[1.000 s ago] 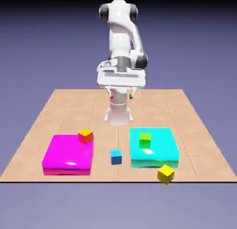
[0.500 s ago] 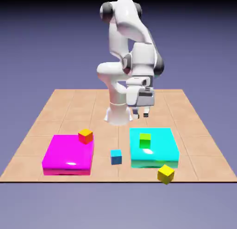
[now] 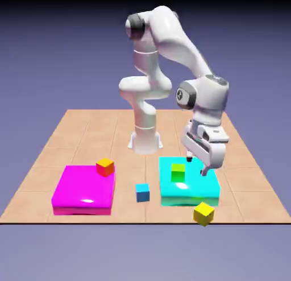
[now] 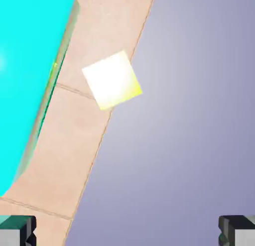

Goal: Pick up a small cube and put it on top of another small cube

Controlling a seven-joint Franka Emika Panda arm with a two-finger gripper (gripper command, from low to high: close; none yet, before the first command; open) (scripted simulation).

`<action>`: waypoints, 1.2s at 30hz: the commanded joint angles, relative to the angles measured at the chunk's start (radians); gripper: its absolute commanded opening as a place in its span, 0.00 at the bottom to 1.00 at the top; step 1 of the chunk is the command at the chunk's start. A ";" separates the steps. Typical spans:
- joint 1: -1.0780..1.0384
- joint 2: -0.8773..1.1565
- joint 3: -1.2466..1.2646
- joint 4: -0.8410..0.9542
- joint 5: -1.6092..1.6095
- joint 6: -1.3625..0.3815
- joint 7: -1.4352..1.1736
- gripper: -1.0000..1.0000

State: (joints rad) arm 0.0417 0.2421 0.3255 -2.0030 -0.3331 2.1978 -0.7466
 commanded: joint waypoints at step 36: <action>0.031 0.855 0.343 0.849 -0.351 -0.883 -1.566 0.50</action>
State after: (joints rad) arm 0.0731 1.0969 0.6681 -1.1536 -0.6836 1.3146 -2.3122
